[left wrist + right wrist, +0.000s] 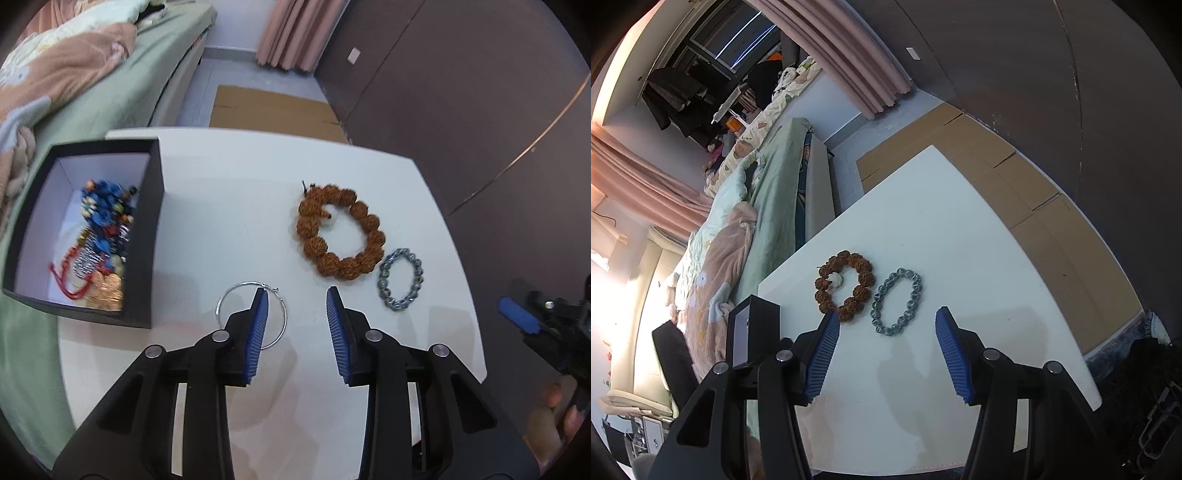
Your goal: Organize jewelry
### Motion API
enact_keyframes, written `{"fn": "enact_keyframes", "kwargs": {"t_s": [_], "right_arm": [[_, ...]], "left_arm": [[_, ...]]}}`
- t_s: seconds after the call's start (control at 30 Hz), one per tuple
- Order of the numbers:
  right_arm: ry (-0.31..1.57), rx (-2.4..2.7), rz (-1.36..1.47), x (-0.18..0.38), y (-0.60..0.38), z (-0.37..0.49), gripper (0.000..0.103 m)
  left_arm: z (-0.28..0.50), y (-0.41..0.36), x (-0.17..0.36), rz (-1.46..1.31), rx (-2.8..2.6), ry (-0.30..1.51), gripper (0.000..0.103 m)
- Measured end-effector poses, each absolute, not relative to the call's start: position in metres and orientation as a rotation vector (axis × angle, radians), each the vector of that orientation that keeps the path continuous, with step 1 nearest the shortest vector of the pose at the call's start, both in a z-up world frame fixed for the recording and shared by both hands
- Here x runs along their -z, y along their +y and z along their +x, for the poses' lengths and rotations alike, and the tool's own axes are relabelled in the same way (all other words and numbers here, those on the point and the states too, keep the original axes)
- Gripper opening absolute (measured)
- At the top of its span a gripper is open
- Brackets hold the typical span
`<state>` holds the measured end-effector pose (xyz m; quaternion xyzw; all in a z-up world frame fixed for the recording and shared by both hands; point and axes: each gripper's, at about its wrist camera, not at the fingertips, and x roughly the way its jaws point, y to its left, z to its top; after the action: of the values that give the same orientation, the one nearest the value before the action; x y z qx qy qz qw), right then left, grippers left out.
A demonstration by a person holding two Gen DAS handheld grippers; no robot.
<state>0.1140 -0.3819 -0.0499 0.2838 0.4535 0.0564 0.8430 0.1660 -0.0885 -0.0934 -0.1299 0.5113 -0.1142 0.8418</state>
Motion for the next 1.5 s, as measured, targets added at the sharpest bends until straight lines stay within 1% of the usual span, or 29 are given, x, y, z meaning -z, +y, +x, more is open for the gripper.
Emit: {"fn": "enact_keyframes", "kwargs": {"t_s": [0.3,0.37,0.47,0.93,1.0,1.2,1.23,1.27,1.5], "right_arm": [[0.944,-0.121,0.624,0.047,-0.397,0.116,0.054],[0.941,-0.122,0.629,0.046,-0.399,0.116,0.054],[0.938,-0.122,0.634,0.046,-0.401,0.117,0.054],[0.946,-0.122,0.626,0.047,-0.396,0.117,0.054],[0.948,-0.123,0.623,0.048,-0.393,0.117,0.054],[0.951,-0.124,0.609,0.047,-0.387,0.116,0.054],[0.952,-0.124,0.607,0.047,-0.387,0.117,0.054],[0.953,-0.123,0.605,0.047,-0.386,0.117,0.054],[0.957,-0.118,0.593,0.048,-0.383,0.115,0.054]], "left_arm": [[0.181,-0.095,0.117,-0.244,0.165,1.112,0.03],[0.184,-0.099,0.119,-0.231,0.157,1.117,0.025],[0.185,-0.104,0.12,-0.199,0.138,1.112,0.021],[0.194,-0.117,0.12,-0.114,0.117,1.096,0.021],[0.192,-0.118,0.121,-0.089,0.102,1.091,0.012],[0.193,-0.107,0.121,-0.155,0.178,1.112,0.01],[0.191,-0.107,0.121,-0.163,0.199,1.119,0.004],[0.19,-0.107,0.12,-0.16,0.205,1.119,0.002],[0.178,-0.105,0.108,-0.167,0.252,1.114,0.002]]}}
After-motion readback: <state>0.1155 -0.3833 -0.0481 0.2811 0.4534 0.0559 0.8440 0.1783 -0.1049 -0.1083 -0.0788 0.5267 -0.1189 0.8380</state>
